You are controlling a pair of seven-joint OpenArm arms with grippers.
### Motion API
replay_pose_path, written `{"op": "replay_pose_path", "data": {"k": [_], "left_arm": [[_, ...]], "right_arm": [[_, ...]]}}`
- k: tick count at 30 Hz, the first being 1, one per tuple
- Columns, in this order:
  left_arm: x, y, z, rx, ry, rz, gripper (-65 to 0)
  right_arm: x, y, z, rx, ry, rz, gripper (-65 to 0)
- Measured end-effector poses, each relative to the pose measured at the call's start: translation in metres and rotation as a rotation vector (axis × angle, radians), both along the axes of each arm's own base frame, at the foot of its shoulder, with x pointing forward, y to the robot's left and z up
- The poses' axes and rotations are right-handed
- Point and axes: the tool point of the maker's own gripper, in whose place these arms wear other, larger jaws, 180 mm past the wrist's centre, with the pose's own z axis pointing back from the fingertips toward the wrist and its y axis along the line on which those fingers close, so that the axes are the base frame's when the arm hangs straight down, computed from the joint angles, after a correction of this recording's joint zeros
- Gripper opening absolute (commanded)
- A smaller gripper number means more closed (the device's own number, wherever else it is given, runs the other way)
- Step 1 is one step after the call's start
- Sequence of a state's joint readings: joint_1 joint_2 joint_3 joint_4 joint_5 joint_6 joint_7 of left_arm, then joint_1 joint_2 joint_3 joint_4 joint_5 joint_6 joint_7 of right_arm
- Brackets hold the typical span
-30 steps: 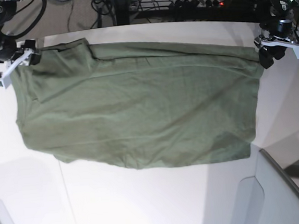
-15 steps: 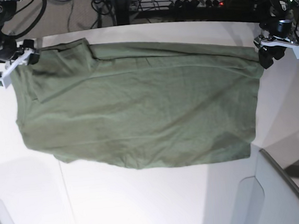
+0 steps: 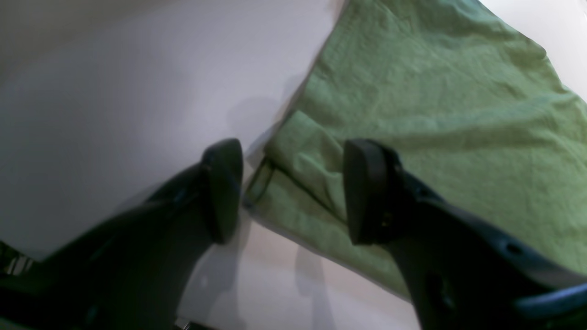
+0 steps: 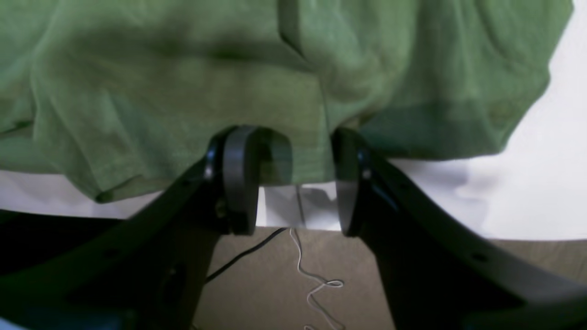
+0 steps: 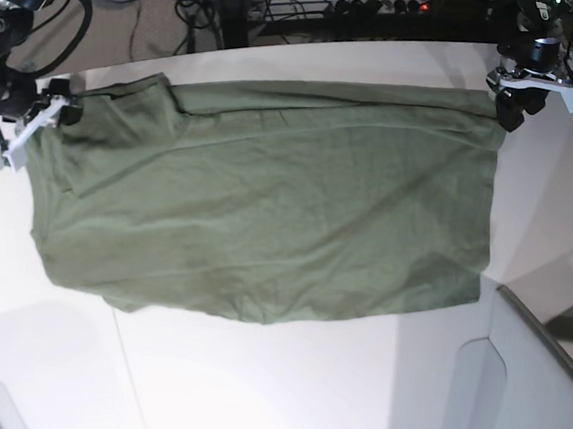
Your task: Layout the t-shirt on the table in an organized manner, then fold the t-shirt properly
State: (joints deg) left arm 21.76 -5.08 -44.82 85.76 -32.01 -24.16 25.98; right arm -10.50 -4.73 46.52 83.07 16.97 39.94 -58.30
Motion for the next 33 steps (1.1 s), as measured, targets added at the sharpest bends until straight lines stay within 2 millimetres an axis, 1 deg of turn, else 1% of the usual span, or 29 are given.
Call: {"op": "replay_pose_path", "data": {"k": [6, 8, 11, 12, 17, 22, 23, 24, 27, 28, 29, 31, 32, 33], "left_arm": [[0.0, 0.0, 0.0, 0.0, 0.0, 0.001, -32.3], [0.0, 0.0, 0.0, 0.0, 0.0, 0.0, -32.3], [0.0, 0.0, 0.0, 0.0, 0.0, 0.001, -32.3], [0.0, 0.0, 0.0, 0.0, 0.0, 0.001, -32.3], [0.0, 0.0, 0.0, 0.0, 0.0, 0.001, -32.3], [0.0, 0.0, 0.0, 0.0, -0.001, 0.001, -32.3], [0.001, 0.0, 0.001, 0.0, -0.003, 0.001, -32.3], [0.001, 0.0, 0.001, 0.0, -0.003, 0.001, -32.3], [0.001, 0.0, 0.001, 0.0, -0.003, 0.001, -32.3], [0.001, 0.0, 0.001, 0.0, -0.002, 0.001, -32.3], [0.001, 0.0, 0.001, 0.0, -0.002, 0.001, -32.3], [0.001, 0.0, 0.001, 0.0, -0.003, 0.001, -32.3], [0.001, 0.0, 0.001, 0.0, -0.003, 0.0, -32.3], [0.001, 0.0, 0.001, 0.0, -0.003, 0.001, -32.3]], "right_arm": [[0.0, 0.0, 0.0, 0.0, -0.001, 0.0, -41.1], [0.0, 0.0, 0.0, 0.0, 0.0, 0.0, -46.2], [-0.001, 0.0, -0.001, -0.003, 0.007, 0.002, -58.4], [-0.002, 0.001, -0.001, -0.002, 0.012, 0.006, -59.4], [-0.004, 0.002, -0.001, 0.003, 0.032, 0.014, -59.4], [0.003, -0.003, 0.008, -0.027, 0.007, 0.018, -59.1], [0.003, -0.003, 0.008, -0.027, 0.005, 0.019, -57.8], [0.003, -0.003, 0.008, -0.027, 0.006, 0.018, -54.9], [0.0, -0.003, 0.008, -0.028, 0.012, 0.018, -42.6], [0.0, -0.003, 0.008, -0.027, 0.011, 0.018, -39.6], [0.0, -0.003, 0.008, -0.027, 0.012, 0.018, -38.6], [0.0, -0.003, 0.008, -0.027, 0.012, 0.018, -40.5], [0.0, -0.003, 0.007, -0.027, 0.013, 0.018, -43.2], [0.0, -0.003, 0.007, -0.027, 0.013, 0.018, -47.4]]}}
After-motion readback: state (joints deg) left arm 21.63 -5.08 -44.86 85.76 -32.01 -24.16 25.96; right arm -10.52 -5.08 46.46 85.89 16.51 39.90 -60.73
